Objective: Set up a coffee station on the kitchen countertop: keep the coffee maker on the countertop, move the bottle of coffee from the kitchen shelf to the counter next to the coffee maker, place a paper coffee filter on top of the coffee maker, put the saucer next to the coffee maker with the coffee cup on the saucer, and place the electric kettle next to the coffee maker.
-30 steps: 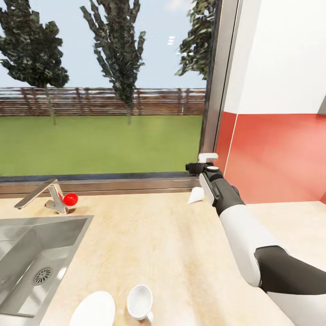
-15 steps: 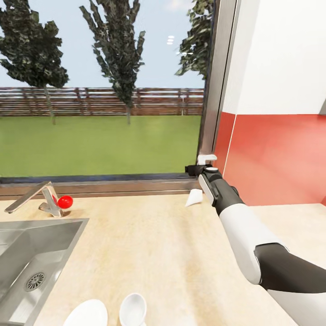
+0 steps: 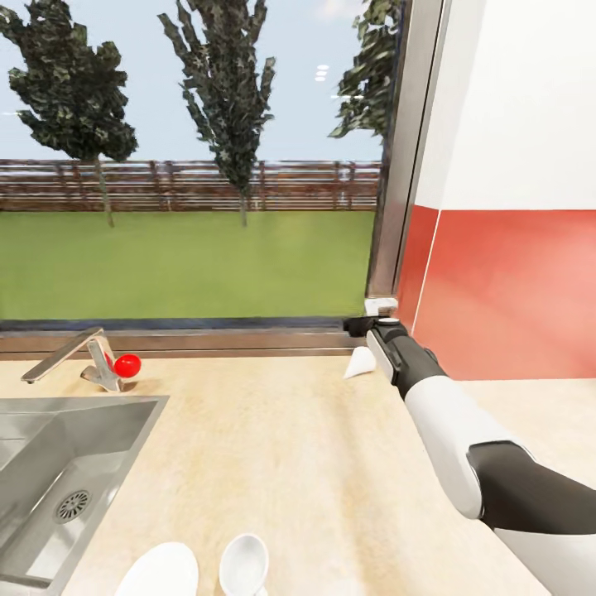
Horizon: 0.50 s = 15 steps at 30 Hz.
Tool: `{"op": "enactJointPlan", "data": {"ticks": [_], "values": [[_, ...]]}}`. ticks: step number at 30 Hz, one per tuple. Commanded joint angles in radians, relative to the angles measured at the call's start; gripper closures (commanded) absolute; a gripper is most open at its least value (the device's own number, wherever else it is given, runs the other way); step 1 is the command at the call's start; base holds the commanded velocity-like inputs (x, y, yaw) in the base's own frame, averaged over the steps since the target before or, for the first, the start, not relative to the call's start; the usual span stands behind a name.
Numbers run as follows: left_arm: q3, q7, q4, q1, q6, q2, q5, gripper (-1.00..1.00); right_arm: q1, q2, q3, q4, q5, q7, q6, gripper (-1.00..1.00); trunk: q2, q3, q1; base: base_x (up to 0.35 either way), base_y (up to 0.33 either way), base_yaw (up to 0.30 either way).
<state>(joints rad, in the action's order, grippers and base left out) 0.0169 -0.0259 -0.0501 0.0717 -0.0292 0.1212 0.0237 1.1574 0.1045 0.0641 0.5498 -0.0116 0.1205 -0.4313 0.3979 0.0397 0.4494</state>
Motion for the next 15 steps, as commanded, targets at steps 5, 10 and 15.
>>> {"op": "enactJointPlan", "data": {"ticks": [5, 10, 15], "values": [[0.002, -0.001, 0.001, 0.000, -0.003, 0.000, 0.002, -1.00, 0.002, -0.018, 0.002, -0.015, -0.001, 0.007, -0.006, -1.00, 0.002, 0.002, 0.001, 0.000, 0.000, 0.000], [0.002, -0.001, 0.001, 0.010, -0.003, -0.002, 0.002, -1.00, 0.038, -0.020, 0.001, -0.018, 0.000, 0.013, -0.007, -1.00, 0.002, 0.002, 0.001, 0.000, 0.000, 0.000], [0.002, -0.002, 0.001, 0.012, -0.003, -0.007, 0.002, -1.00, 0.082, -0.020, -0.002, -0.023, 0.002, 0.014, -0.008, -1.00, 0.002, 0.002, 0.001, 0.000, 0.000, 0.000]]}}
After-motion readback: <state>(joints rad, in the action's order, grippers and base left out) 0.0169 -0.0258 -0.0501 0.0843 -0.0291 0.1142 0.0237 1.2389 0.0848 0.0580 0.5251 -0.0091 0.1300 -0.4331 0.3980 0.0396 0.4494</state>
